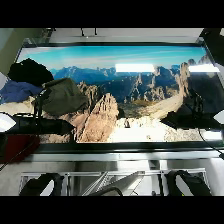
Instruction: Fold the shirts.
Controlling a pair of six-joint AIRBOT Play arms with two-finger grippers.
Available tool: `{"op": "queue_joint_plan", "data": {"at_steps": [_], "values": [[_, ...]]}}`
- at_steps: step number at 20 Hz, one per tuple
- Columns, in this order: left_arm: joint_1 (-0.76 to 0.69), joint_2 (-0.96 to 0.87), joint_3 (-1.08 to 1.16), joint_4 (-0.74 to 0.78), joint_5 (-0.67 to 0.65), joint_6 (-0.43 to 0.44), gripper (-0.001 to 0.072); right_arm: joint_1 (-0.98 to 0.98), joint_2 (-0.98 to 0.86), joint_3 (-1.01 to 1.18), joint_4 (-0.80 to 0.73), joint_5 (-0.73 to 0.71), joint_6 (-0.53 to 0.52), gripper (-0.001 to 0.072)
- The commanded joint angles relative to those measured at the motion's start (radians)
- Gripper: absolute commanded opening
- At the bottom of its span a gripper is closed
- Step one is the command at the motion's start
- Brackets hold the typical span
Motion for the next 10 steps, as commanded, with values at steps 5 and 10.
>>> {"op": "queue_joint_plan", "data": {"at_steps": [5,10], "values": [[-0.002,0.0,-0.001,0.0,0.063,0.001,0.0021,0.001,-0.001,0.0,0.0,0.004,-0.004,0.0023],[-0.002,0.0,0.0,0.007,0.242,0.001,0.0021,0.001,-0.011,0.0,0.0,0.006,-0.003,0.0024]]}}
